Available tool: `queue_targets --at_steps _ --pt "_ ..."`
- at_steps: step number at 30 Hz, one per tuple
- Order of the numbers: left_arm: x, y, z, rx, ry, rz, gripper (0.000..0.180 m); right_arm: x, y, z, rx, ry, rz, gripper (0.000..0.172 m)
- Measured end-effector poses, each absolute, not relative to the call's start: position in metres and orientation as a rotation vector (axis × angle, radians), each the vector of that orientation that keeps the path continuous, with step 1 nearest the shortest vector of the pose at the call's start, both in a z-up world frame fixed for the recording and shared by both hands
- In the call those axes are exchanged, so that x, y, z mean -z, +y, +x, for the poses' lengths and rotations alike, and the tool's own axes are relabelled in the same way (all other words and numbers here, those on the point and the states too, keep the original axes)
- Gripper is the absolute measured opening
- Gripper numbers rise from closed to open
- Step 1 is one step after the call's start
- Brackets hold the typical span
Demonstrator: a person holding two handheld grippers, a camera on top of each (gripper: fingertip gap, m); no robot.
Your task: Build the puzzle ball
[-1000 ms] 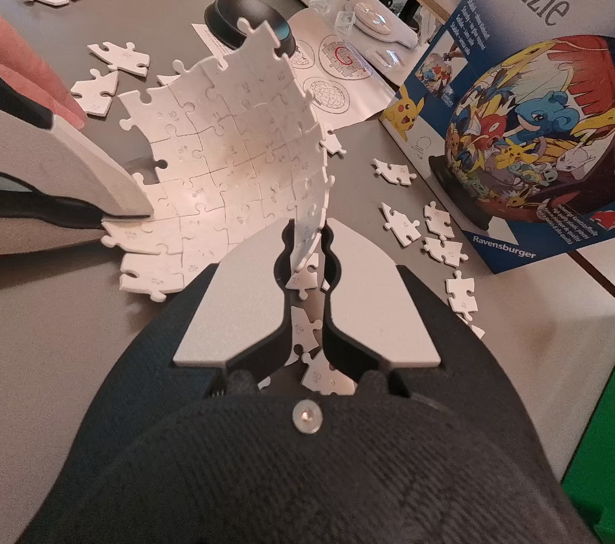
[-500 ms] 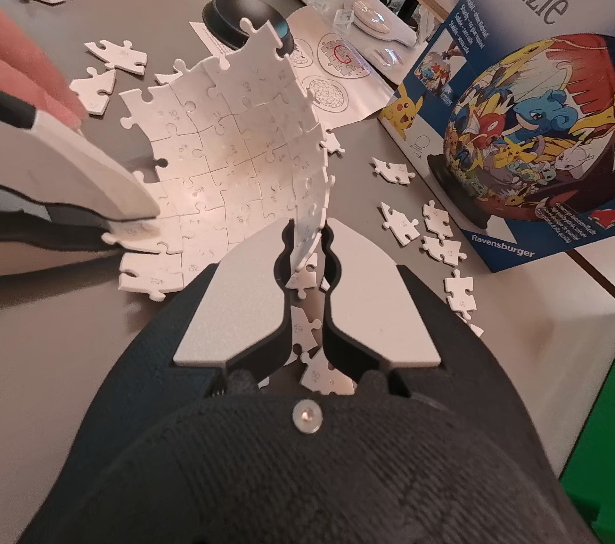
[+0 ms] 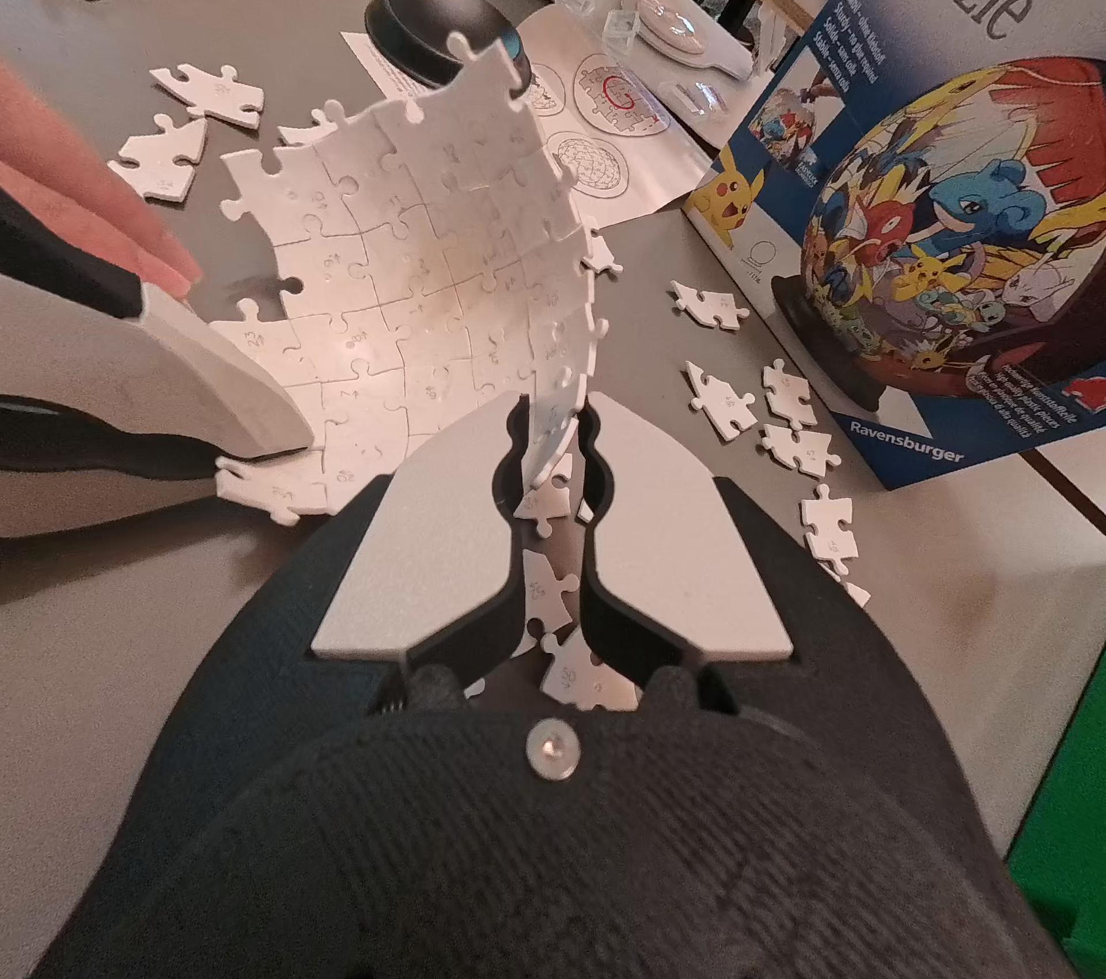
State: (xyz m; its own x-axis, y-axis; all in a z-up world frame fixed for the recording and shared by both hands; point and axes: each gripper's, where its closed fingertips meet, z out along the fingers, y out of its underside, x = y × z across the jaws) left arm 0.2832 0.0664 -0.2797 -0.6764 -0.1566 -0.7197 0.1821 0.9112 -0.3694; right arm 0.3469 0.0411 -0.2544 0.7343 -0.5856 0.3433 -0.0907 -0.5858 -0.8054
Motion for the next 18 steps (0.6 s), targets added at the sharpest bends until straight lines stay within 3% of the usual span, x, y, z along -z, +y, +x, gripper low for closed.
queue_targets --at_steps 3,9,18 --pt "0.2790 0.0674 0.2842 0.527 2.237 0.021 0.003 0.2548 0.0409 0.3473 0.768 0.511 -2.112 0.016" --pt "0.2752 0.0716 0.2902 0.478 2.150 0.030 0.023 0.2549 0.0412 0.3470 0.768 0.507 -2.113 0.016" --pt "0.2764 0.0629 0.2884 0.488 2.189 0.103 0.021 0.2550 0.0414 0.3470 0.768 0.506 -2.113 0.016"
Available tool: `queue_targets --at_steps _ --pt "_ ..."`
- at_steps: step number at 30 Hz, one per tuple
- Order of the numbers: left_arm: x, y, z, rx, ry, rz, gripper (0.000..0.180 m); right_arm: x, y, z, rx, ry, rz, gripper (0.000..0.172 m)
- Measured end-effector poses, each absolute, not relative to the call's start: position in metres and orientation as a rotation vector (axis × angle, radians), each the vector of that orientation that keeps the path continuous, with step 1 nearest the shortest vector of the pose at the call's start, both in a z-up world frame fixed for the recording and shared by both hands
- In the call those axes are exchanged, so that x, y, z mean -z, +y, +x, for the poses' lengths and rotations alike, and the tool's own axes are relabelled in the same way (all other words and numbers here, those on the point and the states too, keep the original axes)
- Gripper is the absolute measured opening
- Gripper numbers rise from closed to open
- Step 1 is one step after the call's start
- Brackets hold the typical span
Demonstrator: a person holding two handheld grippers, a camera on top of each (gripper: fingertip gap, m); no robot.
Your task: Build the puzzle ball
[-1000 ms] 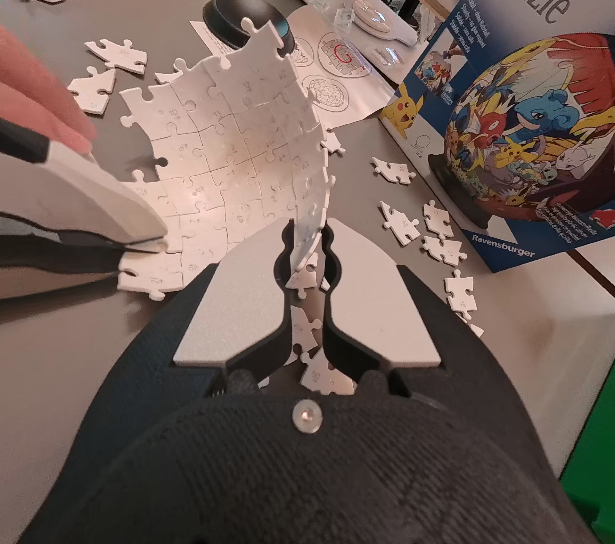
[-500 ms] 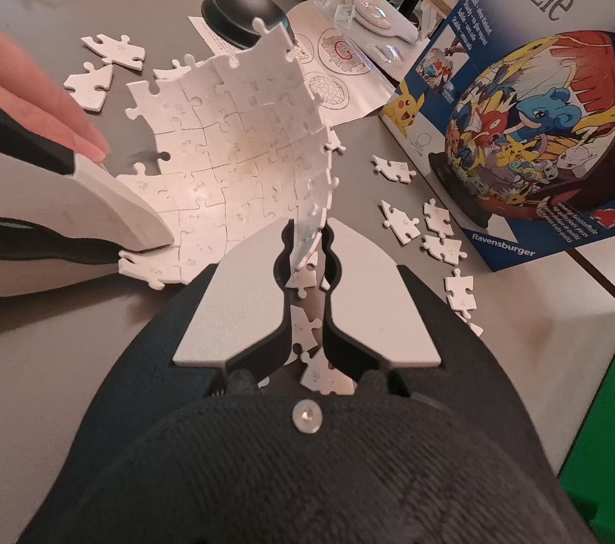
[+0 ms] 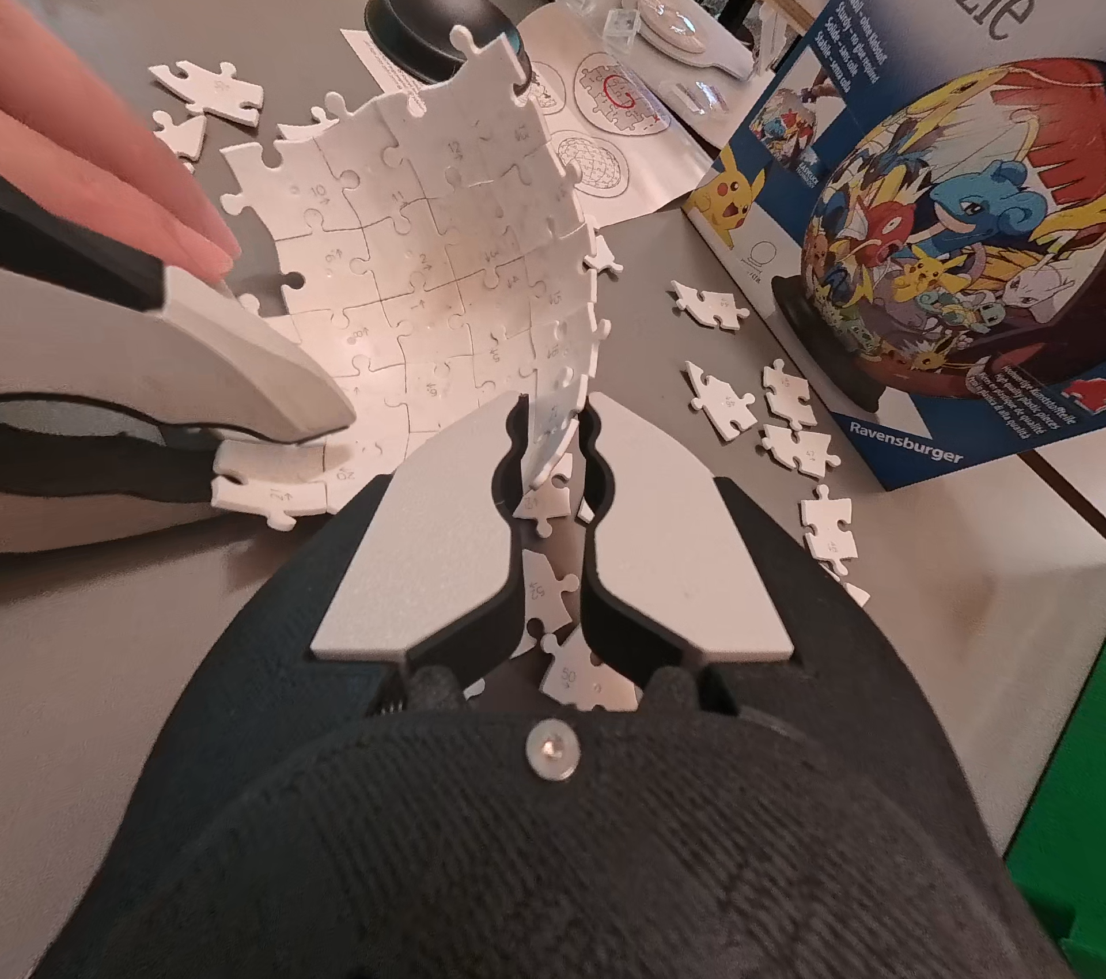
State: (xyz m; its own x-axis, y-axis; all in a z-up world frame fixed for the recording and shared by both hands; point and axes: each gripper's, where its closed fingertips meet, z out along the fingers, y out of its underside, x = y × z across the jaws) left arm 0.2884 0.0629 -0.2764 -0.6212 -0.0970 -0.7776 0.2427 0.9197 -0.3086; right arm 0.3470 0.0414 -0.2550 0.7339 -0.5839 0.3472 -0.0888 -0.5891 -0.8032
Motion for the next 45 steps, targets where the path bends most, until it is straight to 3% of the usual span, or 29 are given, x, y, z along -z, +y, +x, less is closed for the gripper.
queue_targets --at_steps 3,5,8,15,21,27,36,45 --pt "0.279 0.063 0.291 0.481 2.210 0.105 0.017 0.255 0.042 0.347 0.767 0.505 -2.114 0.016" --pt "0.283 0.063 0.290 0.474 2.234 0.117 0.004 0.256 0.041 0.348 0.770 0.512 -2.116 0.016" --pt "0.283 0.063 0.291 0.489 2.230 0.081 0.004 0.256 0.040 0.348 0.769 0.514 -2.117 0.016" --pt "0.269 0.070 0.287 0.534 2.174 0.017 0.041 0.256 0.041 0.348 0.776 0.506 -2.117 0.016" --pt "0.246 0.085 0.266 0.711 2.181 -0.108 0.051 0.253 0.040 0.348 0.797 0.495 -2.100 0.015" --pt "0.221 0.121 0.274 0.928 2.092 -0.564 0.046 0.244 0.044 0.347 0.852 0.420 -2.067 0.013" --pt "0.230 0.171 0.280 1.004 2.000 -1.109 0.035 0.223 0.057 0.337 1.018 0.166 -2.006 0.010" --pt "0.242 0.202 0.260 0.968 1.997 -1.245 0.034 0.210 0.074 0.320 1.099 -0.047 -1.936 0.009"
